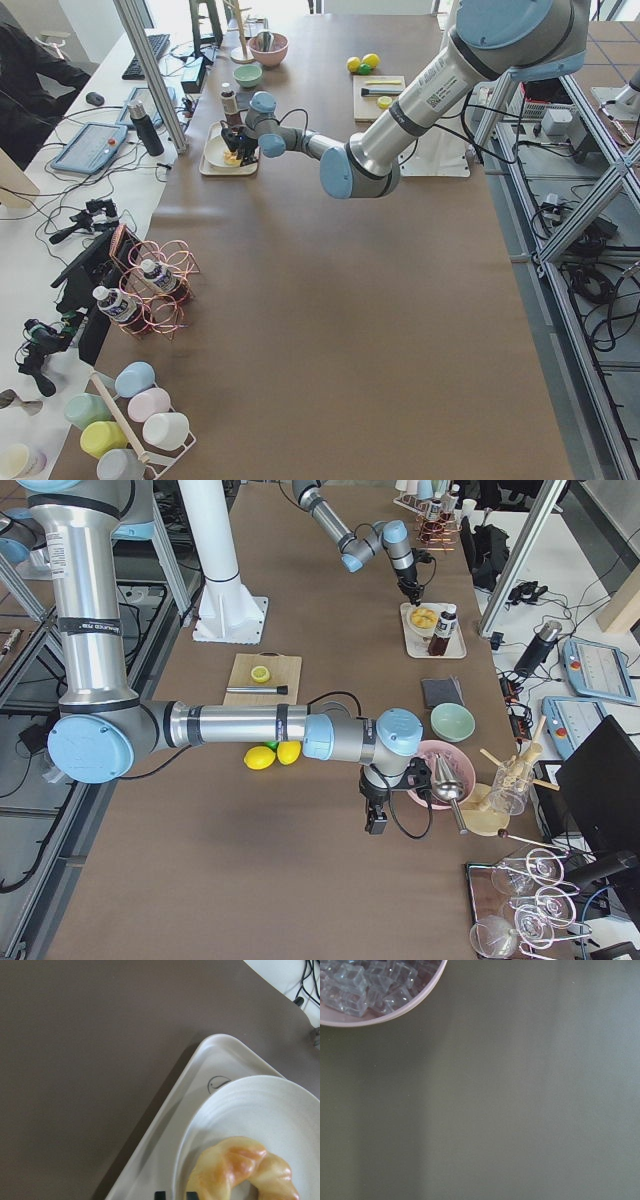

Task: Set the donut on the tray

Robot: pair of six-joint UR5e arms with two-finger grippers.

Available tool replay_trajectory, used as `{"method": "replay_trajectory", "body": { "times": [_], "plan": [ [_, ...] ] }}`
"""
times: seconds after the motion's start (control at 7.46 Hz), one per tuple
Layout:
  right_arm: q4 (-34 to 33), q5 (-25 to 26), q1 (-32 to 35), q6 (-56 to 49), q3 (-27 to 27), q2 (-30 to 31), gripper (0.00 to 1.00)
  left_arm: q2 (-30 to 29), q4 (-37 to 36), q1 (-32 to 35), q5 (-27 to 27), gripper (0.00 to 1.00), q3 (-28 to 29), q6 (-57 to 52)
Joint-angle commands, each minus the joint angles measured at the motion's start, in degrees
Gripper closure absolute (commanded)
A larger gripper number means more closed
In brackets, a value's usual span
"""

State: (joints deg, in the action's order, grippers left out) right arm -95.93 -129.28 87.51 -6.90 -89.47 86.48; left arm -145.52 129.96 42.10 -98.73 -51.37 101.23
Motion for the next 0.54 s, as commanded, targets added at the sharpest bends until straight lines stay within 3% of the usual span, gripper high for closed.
{"method": "replay_trajectory", "body": {
  "times": [0.0, 0.27, 0.4],
  "plan": [
    [0.0, 0.0, 0.0, 0.0, 0.1, -0.1, 0.00, 0.2, -0.1, -0.1, 0.6, 0.02, -1.0, -1.1],
    [0.0, 0.0, 0.0, 0.0, 0.3, -0.3, 0.00, 2.1, -0.5, 1.1, -1.5, 0.02, -5.7, -1.8],
    [0.1, 0.1, 0.4, 0.0, 0.2, -0.3, 0.00, 5.8, -2.6, 2.4, -4.7, 0.02, -11.5, -3.0]
  ]
}}
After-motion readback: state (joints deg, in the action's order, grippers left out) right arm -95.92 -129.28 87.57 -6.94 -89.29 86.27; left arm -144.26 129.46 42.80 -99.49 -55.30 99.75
